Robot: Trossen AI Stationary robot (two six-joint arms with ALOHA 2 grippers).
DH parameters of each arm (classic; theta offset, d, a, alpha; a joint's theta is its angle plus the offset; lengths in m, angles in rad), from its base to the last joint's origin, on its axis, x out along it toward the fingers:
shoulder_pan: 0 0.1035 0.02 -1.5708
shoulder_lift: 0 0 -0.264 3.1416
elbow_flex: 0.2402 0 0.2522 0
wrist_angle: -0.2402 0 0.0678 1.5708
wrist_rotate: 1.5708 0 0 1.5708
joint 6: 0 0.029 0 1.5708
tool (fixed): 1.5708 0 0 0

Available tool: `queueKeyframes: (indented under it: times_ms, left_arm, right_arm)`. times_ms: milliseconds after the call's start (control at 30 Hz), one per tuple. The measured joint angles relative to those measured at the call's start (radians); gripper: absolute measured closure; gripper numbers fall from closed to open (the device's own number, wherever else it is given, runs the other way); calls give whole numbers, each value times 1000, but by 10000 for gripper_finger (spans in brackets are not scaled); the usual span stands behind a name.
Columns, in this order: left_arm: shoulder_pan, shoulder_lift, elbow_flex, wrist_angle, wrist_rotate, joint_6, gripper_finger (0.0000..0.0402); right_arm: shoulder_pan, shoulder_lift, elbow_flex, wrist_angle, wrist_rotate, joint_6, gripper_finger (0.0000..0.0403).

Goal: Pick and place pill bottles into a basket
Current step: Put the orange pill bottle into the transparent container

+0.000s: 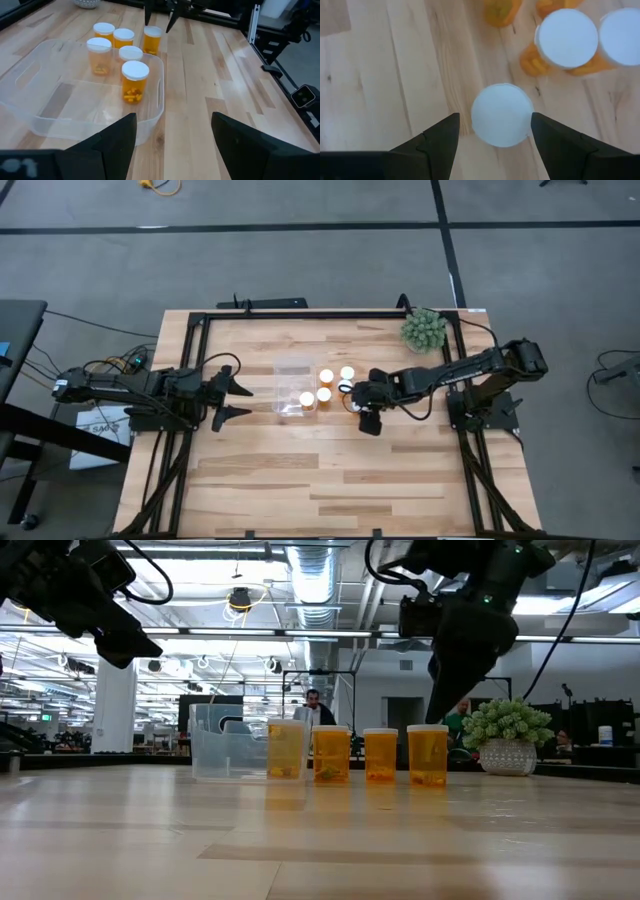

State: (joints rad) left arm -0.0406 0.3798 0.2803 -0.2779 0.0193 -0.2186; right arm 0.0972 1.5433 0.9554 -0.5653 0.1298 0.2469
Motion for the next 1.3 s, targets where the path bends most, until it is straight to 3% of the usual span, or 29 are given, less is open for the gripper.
queueKeyframes:
  times_ms: [800, 1300]
  left_arm:
    - [0, 0, 0, -1, 0, -28, 154]
    - [0, 0, 0, -1, 1, -33, 154]
  right_arm:
    - [-44, 0, 53, -35, -2, -38, 162]
    - [-80, 0, 69, -70, -67, -39, 162]
